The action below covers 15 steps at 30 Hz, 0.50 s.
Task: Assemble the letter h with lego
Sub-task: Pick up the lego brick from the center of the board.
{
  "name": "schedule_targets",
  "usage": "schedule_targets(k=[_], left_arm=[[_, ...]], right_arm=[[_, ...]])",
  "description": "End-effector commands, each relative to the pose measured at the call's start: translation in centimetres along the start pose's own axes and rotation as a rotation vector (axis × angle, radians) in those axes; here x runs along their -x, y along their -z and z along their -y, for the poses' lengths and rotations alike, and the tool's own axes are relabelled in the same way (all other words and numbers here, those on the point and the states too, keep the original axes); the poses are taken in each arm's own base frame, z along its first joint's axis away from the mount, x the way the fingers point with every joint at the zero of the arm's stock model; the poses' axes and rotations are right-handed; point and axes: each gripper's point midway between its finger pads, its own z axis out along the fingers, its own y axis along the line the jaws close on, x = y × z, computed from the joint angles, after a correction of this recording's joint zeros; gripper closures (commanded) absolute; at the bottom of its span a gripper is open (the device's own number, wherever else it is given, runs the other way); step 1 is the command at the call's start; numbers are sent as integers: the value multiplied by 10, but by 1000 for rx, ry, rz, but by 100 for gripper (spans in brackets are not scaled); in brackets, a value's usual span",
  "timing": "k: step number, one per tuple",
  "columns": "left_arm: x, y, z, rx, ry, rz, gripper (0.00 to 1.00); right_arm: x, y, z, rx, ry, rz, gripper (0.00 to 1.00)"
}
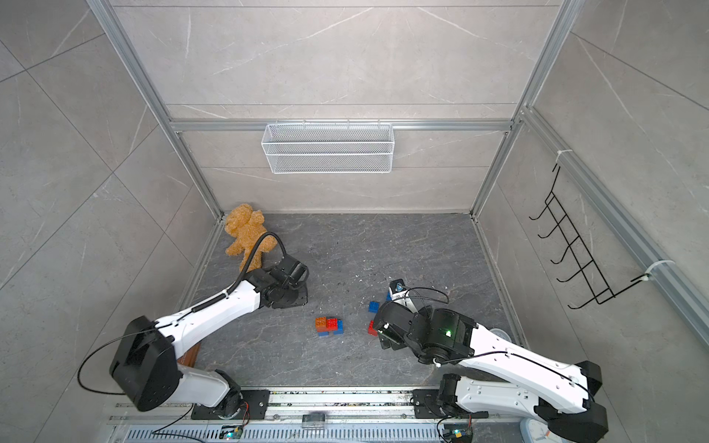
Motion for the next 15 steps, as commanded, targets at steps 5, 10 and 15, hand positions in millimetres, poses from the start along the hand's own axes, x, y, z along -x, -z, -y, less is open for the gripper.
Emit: schedule_targets(k=[5, 10, 15], left_arm=[[-28, 39, 18, 0, 87, -44, 100], [-46, 44, 48, -32, 67, -67, 100], [-57, 43, 65, -8, 42, -69, 100]], right_arm=[[-4, -6, 9, -72, 7, -15, 0], [-3, -4, 11, -73, 0, -8, 0], [-3, -6, 10, -80, 4, -10, 0]])
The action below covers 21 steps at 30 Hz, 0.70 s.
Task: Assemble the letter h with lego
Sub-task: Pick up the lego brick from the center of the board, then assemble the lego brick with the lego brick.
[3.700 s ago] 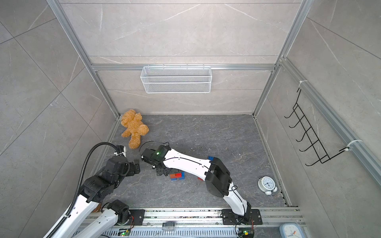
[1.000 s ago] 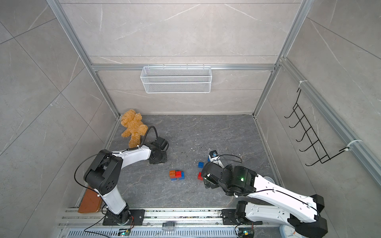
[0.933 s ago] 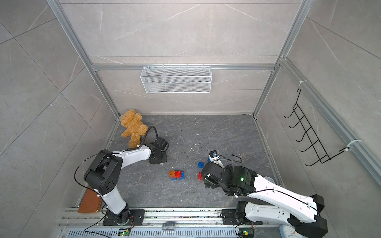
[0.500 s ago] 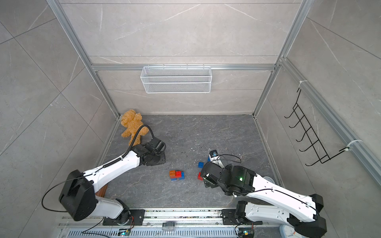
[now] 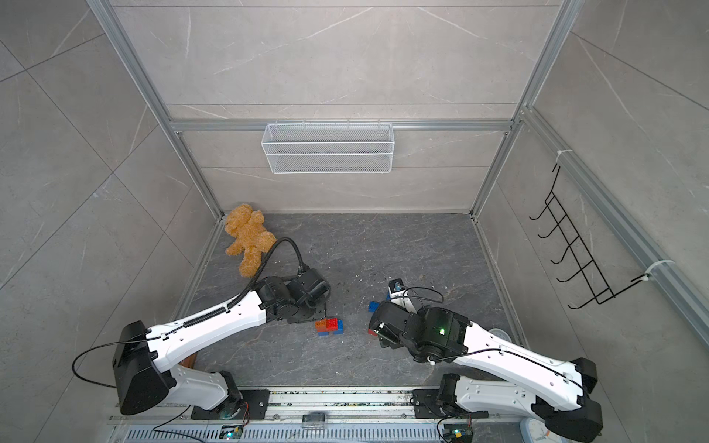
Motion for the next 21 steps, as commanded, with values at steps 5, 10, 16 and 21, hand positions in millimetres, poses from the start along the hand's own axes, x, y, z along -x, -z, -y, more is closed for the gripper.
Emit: schedule_targets(k=[5, 10, 16, 21], left_arm=[[-8, -5, 7, 61, 30, 14, 100], [-10, -11, 5, 68, 35, 11, 100], [-9, -13, 0, 75, 1, -2, 100], [-8, -15, -8, 80, -9, -16, 100]], right_arm=[[-3, -2, 8, -47, 7, -5, 0], [-3, -2, 9, -47, 6, -5, 0], [-4, -4, 7, -50, 11, -11, 0], [-4, -5, 7, -56, 15, -14, 0]])
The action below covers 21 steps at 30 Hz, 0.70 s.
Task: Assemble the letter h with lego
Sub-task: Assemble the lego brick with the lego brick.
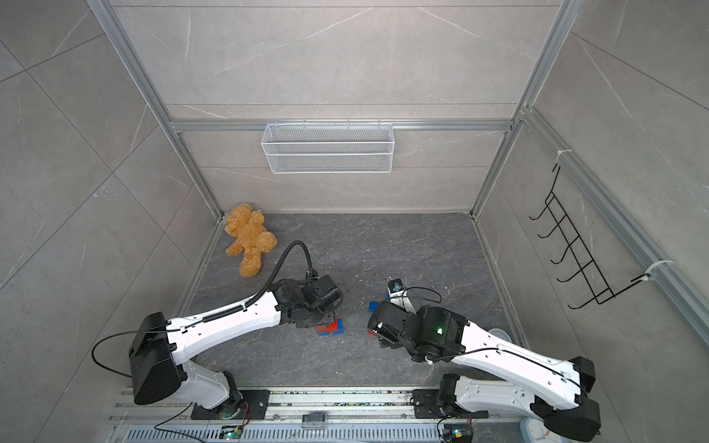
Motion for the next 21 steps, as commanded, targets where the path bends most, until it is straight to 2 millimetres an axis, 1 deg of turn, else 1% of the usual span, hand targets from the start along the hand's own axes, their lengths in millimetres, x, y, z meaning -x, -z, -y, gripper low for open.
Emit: schedule_targets(k=[1, 8, 14, 21], left_arm=[[1, 1, -10, 21, -23, -5, 100], [2, -8, -16, 45, -23, -22, 100], [-2, -20, -16, 55, -31, -53, 100], [-3, -29, -8, 30, -29, -64, 100]], right_arm=[[-3, -3, 8, -46, 9, -5, 0], [-3, -4, 8, -50, 8, -7, 0], [-3, -4, 8, -52, 8, -6, 0], [-3, -4, 7, -53, 9, -7, 0]])
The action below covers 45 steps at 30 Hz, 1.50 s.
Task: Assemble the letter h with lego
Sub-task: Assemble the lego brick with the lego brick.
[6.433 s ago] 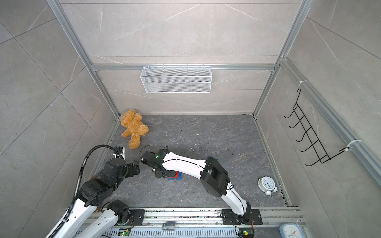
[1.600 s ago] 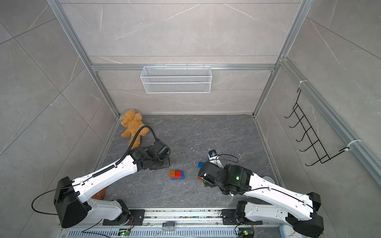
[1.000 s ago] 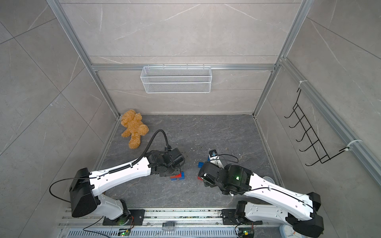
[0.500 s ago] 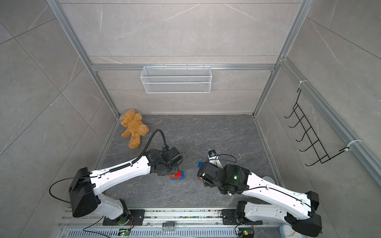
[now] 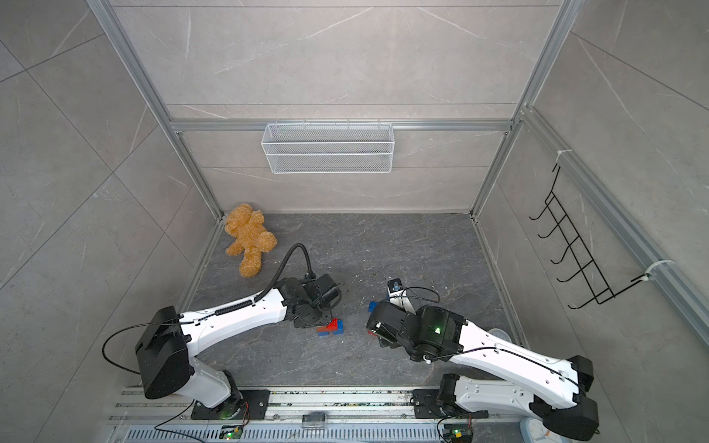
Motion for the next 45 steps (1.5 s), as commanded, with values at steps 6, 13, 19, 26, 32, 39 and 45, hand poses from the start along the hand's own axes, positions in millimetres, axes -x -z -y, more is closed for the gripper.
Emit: schedule_targets(k=[6, 13, 19, 26, 32, 39, 45], left_arm=[[1, -7, 6, -8, -11, -14, 100], [0, -7, -2, 22, -19, -14, 100], [-4, -13, -2, 24, -30, -32, 100], [-8, -19, -7, 62, -46, -52, 100], [-9, -20, -7, 55, -37, -51, 100], [-14, -24, -8, 35, -33, -62, 100], [-10, -14, -8, 21, -33, -41, 100]], right_arm=[[-4, -4, 7, -43, 11, -10, 0], [-5, -4, 7, -44, 12, -12, 0], [-5, -5, 6, -46, 14, -14, 0], [-5, -5, 7, -45, 11, -13, 0], [-4, -4, 6, -46, 12, -12, 0], [-4, -5, 6, -45, 15, -13, 0], [-5, -5, 6, -48, 19, -17, 0]])
